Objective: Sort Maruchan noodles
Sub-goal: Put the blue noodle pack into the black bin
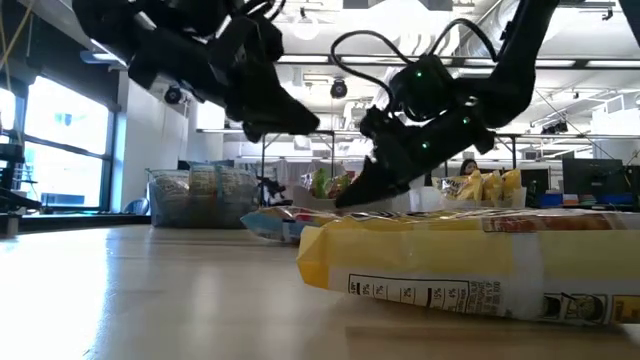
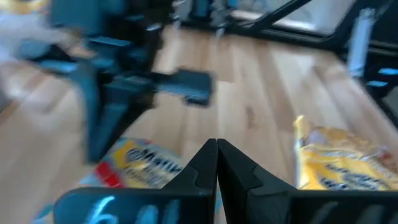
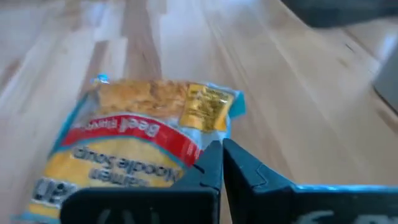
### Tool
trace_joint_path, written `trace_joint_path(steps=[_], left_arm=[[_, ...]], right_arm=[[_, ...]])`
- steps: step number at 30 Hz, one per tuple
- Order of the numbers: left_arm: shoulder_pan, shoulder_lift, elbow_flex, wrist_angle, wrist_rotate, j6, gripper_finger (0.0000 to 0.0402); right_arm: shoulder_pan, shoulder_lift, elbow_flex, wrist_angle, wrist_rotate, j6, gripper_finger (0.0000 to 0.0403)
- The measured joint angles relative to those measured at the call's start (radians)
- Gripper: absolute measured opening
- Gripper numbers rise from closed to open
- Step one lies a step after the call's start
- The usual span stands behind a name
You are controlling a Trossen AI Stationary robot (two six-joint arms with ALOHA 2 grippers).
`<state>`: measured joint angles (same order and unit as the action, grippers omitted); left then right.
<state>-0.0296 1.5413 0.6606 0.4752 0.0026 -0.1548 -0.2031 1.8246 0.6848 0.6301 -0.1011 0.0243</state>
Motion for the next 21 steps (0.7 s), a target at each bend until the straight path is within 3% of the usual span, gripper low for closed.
trace_joint_path(steps=[4, 8, 12, 15, 21], left_arm=[[0.05, -0.057, -0.001, -0.122, -0.013, 0.001, 0.0006], [0.099, -0.051, 0.002, -0.179, 0.039, 0.018, 0.0026], [0.153, -0.018, 0.045, -0.217, 0.092, 0.043, 0.0054], [0.192, 0.019, 0.086, -0.225, 0.104, 0.093, 0.0075], [0.257, 0.17, 0.194, -0.23, 0.266, 0.157, 0.0105]], right_arm=[[0.005, 0.002, 0.046, -0.026, -0.039, -0.028, 0.0], [0.02, -0.106, 0.099, -0.245, -0.071, -0.067, 0.0], [0.064, -0.281, 0.09, -0.518, 0.036, -0.112, 0.0], [0.098, -0.397, 0.006, -0.51, 0.097, -0.087, 0.0], [0.156, -0.492, -0.216, -0.18, 0.154, 0.051, 0.0]])
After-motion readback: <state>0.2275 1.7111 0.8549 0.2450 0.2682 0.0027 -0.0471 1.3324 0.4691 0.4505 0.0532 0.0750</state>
